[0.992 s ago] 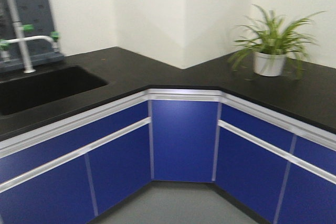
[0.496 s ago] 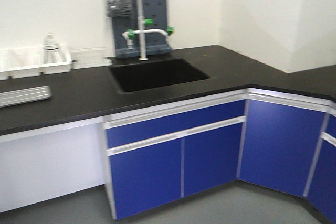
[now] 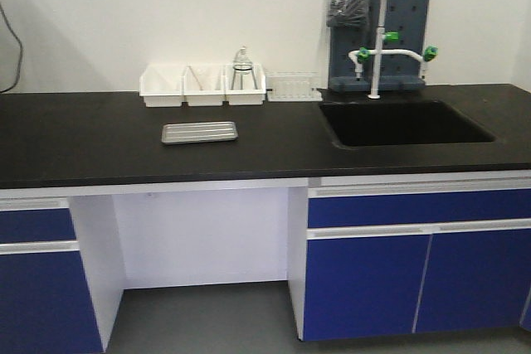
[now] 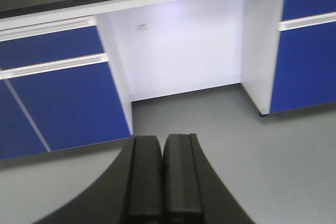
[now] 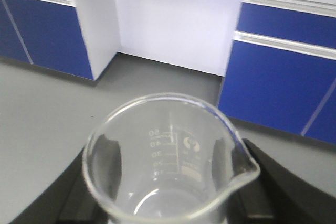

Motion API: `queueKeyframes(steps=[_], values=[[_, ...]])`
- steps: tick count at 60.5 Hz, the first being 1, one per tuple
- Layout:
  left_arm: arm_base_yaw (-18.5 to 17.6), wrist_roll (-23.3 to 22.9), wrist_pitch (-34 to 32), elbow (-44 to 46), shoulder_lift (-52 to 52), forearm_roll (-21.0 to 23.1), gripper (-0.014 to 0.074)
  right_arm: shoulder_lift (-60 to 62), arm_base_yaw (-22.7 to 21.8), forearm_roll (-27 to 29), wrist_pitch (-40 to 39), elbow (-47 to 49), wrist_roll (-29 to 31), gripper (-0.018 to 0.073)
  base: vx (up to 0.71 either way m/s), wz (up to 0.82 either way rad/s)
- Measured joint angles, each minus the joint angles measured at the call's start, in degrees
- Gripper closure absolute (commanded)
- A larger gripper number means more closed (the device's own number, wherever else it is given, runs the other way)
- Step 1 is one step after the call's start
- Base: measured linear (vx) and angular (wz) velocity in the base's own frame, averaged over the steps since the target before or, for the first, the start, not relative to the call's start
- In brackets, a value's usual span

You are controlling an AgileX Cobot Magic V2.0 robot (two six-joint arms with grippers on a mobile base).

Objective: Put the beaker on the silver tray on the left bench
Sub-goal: 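Drive the base to the bench with the silver tray, holding the beaker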

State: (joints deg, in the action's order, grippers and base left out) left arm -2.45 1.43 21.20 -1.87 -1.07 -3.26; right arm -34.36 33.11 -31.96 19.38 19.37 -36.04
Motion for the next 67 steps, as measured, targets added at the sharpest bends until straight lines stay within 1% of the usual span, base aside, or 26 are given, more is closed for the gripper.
queueKeyframes(steps=[35, 67], values=[[0.0, 0.0, 0.0, 0.0, 0.0, 0.0, 0.0595, 0.0, 0.0, 0.0, 0.0, 0.0, 0.0, 0.0571, 0.19, 0.35], [0.0, 0.0, 0.0, 0.0, 0.0, 0.0, 0.0595, 0.0, 0.0, 0.0, 0.0, 0.0, 0.0, 0.0571, 0.34, 0.08]])
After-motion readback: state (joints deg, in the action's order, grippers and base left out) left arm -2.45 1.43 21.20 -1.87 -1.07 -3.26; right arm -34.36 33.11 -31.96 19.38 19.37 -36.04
